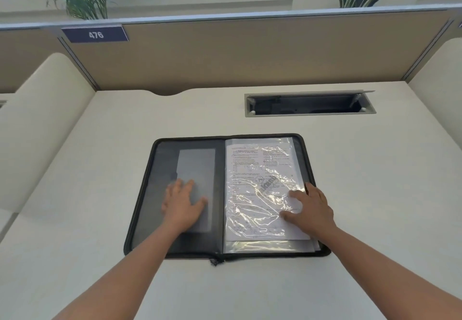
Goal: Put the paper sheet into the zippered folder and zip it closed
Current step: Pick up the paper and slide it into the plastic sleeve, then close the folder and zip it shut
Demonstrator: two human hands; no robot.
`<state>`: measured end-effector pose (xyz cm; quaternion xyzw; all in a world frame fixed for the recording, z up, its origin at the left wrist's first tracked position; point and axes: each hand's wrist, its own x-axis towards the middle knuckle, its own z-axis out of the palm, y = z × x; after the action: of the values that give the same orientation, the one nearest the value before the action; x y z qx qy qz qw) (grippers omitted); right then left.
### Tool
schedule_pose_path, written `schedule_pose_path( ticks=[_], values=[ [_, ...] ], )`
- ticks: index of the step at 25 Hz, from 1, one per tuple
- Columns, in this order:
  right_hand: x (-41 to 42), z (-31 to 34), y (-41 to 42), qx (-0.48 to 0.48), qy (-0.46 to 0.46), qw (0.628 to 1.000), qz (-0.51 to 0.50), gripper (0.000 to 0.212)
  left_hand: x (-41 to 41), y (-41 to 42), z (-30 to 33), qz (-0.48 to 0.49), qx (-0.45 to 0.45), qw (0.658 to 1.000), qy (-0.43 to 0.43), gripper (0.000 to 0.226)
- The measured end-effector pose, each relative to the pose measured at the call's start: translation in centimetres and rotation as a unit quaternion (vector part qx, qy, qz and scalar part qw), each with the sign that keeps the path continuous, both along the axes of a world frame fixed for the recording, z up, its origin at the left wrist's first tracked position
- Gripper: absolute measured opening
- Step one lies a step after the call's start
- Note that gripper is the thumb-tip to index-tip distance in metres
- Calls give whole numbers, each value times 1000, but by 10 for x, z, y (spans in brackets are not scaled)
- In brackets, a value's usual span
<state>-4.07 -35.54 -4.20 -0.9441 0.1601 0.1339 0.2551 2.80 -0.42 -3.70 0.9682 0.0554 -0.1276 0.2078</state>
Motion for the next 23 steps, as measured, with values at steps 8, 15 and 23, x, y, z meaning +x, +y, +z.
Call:
schedule_pose_path(
  ticks=[8,15,23],
  values=[
    [7,13,4,70,5,994,-88,52,10,72,0,222,24,973,51,71],
    [7,24,3,105,-4,988,-113,38,34,111,44,221,-43,973,-52,27],
    [6,42,6,140,-37,980,-137,31,58,75,160,109,-333,936,-18,17]
  ],
)
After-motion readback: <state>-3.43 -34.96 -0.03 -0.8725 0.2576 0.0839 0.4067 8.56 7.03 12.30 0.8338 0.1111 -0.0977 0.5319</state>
